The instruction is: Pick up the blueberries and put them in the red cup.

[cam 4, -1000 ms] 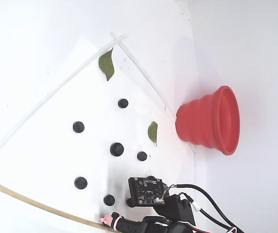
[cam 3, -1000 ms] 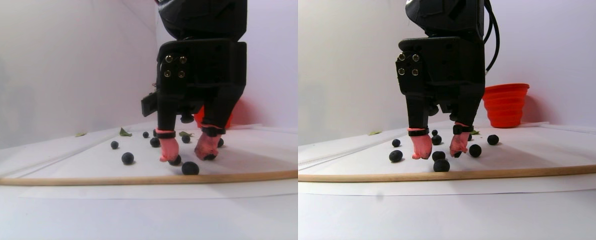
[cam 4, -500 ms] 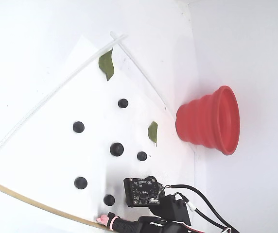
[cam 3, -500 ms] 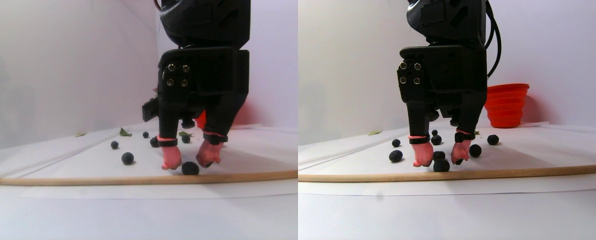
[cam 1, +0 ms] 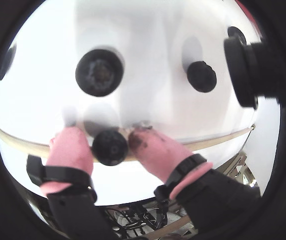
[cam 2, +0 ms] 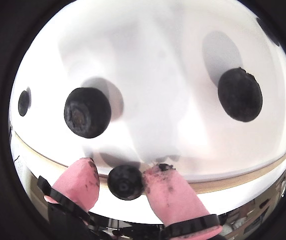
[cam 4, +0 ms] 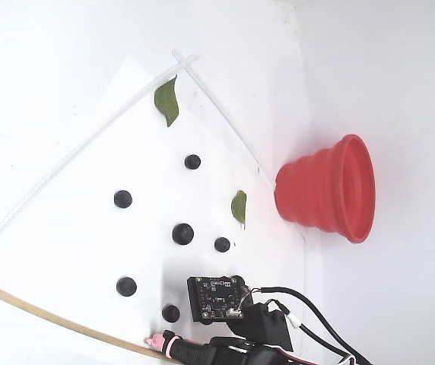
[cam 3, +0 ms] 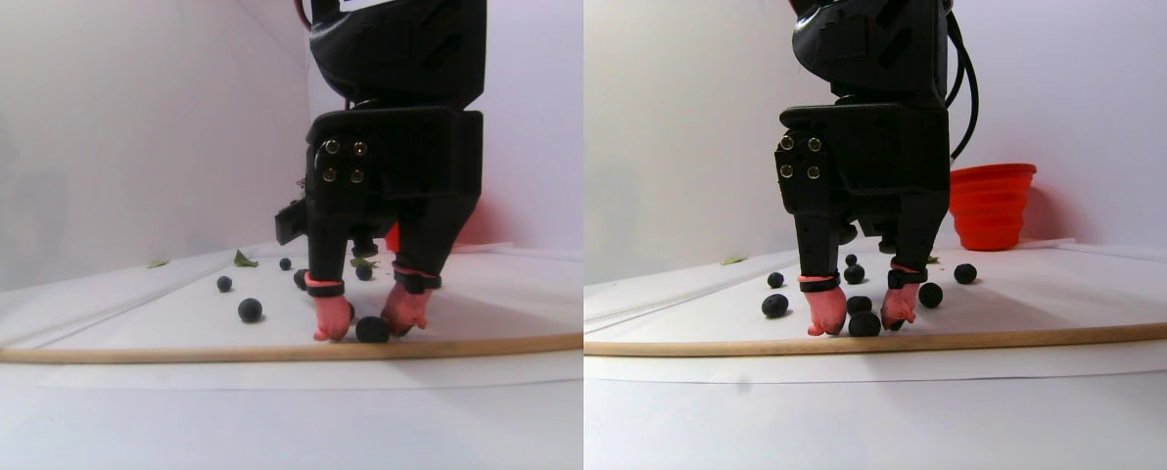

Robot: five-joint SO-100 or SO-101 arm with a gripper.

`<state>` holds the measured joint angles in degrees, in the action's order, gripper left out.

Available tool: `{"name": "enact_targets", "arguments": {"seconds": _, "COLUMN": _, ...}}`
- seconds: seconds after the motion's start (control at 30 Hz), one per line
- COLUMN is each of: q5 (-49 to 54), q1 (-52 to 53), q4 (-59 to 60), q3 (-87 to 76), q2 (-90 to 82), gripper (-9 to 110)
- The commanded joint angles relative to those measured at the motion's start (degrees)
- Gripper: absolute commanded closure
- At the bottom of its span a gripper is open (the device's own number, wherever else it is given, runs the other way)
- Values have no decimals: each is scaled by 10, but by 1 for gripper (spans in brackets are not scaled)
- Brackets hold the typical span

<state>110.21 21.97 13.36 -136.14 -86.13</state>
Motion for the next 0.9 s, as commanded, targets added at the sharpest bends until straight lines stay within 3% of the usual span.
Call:
{"name": "enact_targets", "arguments": {"seconds": 0.0, "q5": 1, "q1": -4, "q4": -4, "q3": 18, "q2": -8, "gripper": 85}}
{"name": "enact_targets", "arguments": {"seconds": 0.87, "q5": 11, "q1": -1, "q4": 18, "q3": 1, "q2": -30, "gripper": 88}}
